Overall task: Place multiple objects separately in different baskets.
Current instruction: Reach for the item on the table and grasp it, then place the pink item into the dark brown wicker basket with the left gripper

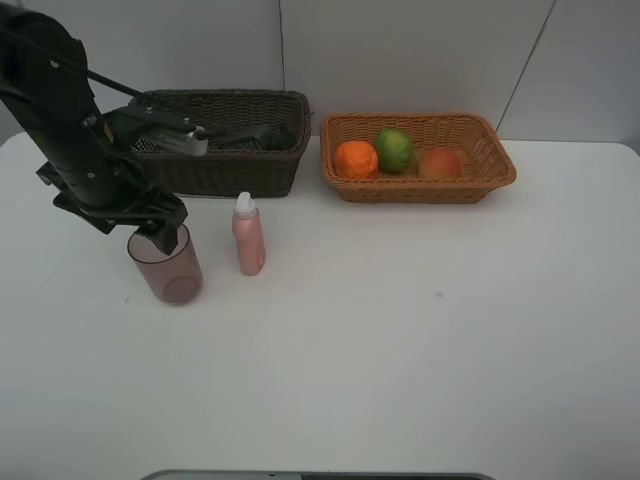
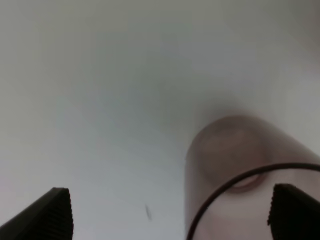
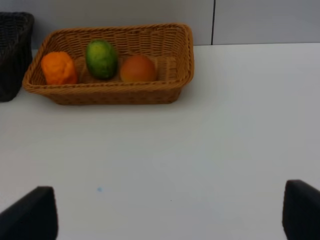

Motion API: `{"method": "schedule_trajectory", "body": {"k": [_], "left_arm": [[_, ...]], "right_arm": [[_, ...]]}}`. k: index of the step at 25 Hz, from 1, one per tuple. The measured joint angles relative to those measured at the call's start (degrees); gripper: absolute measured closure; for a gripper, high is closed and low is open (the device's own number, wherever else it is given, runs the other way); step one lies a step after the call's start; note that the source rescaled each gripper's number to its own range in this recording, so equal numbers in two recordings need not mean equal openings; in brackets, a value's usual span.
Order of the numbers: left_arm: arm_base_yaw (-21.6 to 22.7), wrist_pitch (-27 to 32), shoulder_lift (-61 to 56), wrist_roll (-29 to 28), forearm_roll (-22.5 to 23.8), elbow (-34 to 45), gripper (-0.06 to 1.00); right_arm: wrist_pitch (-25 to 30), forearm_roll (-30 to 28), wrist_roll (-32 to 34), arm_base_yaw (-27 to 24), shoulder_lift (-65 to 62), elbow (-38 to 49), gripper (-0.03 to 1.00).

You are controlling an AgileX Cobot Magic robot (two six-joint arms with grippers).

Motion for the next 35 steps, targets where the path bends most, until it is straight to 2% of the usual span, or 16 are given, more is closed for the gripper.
{"method": "schedule_trajectory", "body": {"k": [16,18,19,21,28,30,35], "left_arm": [[0.57,-5.83,4.97,0.00,0.19,0.51,-0.05],[0.57,-6.74,5.08,0.00,0.19,0.51,-0.03],[0.57,-7.14,5.15,0.00,0.19,0.51,0.00],[0.57,-8.21,5.42,0.00,0.19,0.51,0.13],[0.57,-9.81,5.47,0.00,0.19,0.51,0.86],[0.57,-10.00,5.40,-0.20,-0.17,0.51,0.94],[0.51,-10.07,5.40,-0.25,-0.22,0.51,0.94]], "right_arm": [[0.00,0.00,0.00,0.00,0.00,0.00,-0.03],[0.00,0.00,0.00,0.00,0.00,0.00,-0.03],[0.00,0.00,0.00,0.00,0.00,0.00,-0.03],[0.00,0.00,0.00,0.00,0.00,0.00,-0.03],[0.00,0.00,0.00,0.00,0.00,0.00,-0.03],[0.00,0.00,0.00,0.00,0.00,0.00,-0.03],[0.00,0.00,0.00,0.00,0.00,0.00,-0.03]]}}
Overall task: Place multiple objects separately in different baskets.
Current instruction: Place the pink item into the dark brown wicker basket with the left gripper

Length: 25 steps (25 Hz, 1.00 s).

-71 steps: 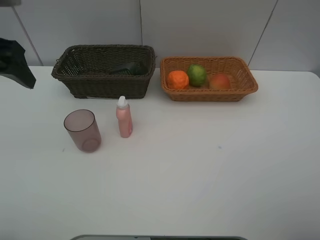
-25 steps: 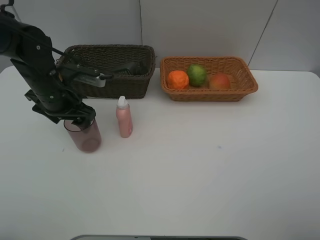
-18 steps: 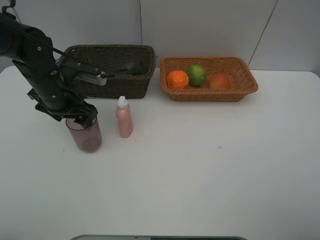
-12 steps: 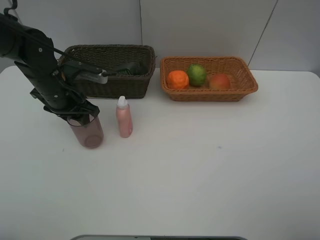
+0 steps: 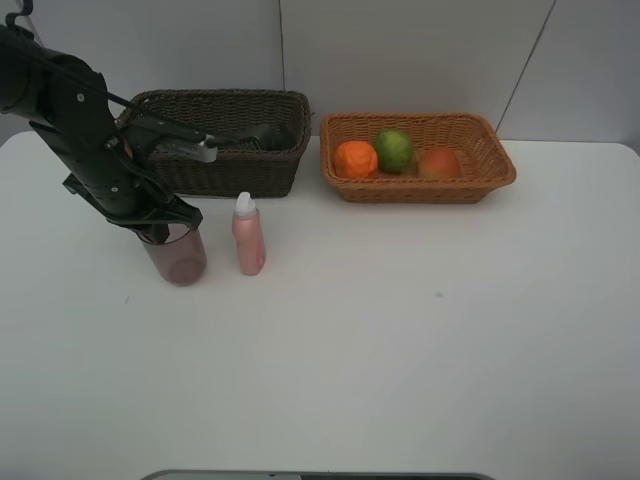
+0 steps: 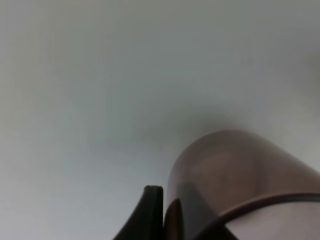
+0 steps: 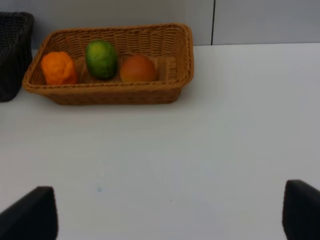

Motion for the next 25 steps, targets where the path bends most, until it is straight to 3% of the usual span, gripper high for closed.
{"method": "schedule_trajectory", "body": {"k": [21,25], "left_arm": [[0.00,-0.71,0.00,0.00,-1.31,0.00,0.94],[0.00,2.90,-0.34,0.00,-1.38,-1.48,0.94]], "right_arm": [[0.00,0.00,0.00,0.00,0.00,0.00,-0.03],[0.00,0.00,0.00,0.00,0.00,0.00,-0.03]]}}
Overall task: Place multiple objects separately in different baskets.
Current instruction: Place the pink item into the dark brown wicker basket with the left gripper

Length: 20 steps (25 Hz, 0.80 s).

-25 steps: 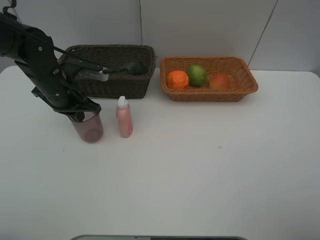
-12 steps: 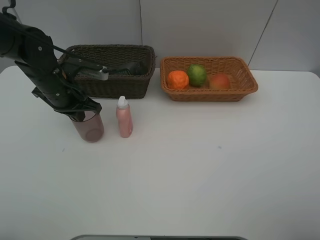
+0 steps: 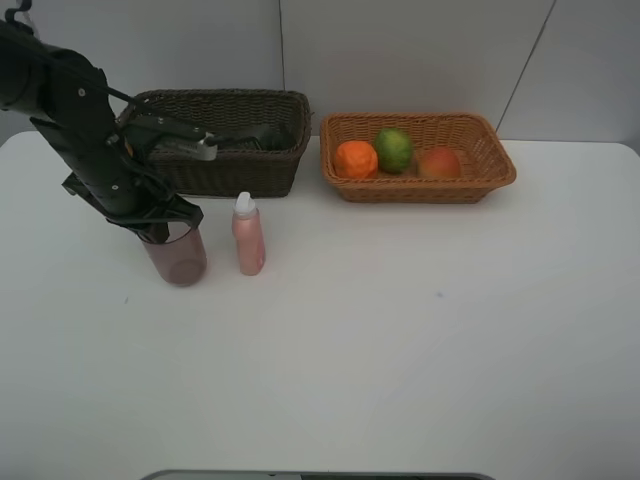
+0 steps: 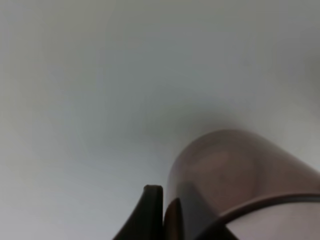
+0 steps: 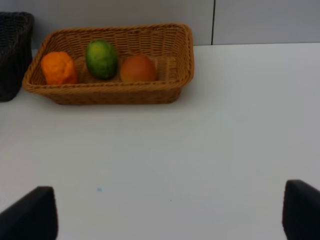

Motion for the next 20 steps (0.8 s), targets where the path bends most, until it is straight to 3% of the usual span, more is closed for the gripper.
{"method": "schedule_trajectory", "body": {"k": [11,20], "left_arm": [[0.00,17.40,-3.17,-2.46,-1.48,-14.11,0.94],[0.00,25.49,-3.17,-5.86,-1.48,-27.16,0.94]], "right_arm": [[0.00,0.00,0.00,0.00,0.00,0.00,-0.03],[0.00,0.00,0.00,0.00,0.00,0.00,-0.03]]}}
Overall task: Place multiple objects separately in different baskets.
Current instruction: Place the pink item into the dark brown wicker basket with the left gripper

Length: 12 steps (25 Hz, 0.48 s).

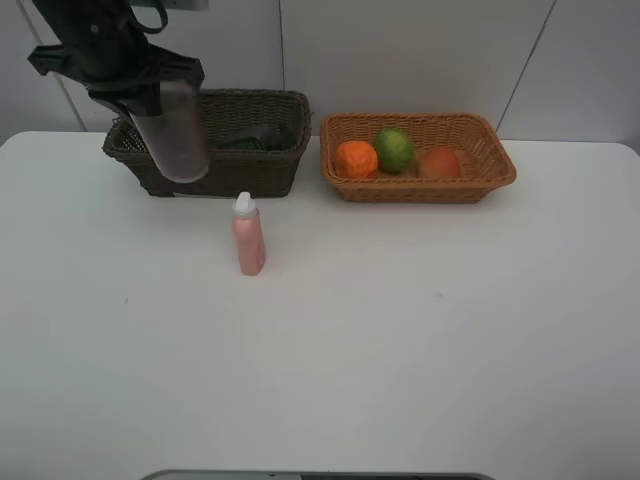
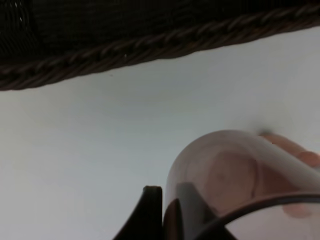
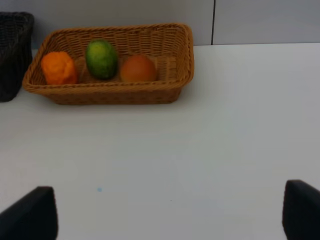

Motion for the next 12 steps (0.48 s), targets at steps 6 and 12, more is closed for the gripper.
{"method": "schedule_trajectory", "body": {"k": [6,12], "left_arm": [[0.00,0.54,0.72,-1.37,1.66,-6.80,0.94],[1.29,0.45,5.98,-1.48,6.40,-13.89,0.94]], "right_arm": [[0.00,0.00,0.00,0.00,0.00,0.00,-0.03],[0.00,0.00,0.00,0.00,0.00,0.00,-0.03]]}}
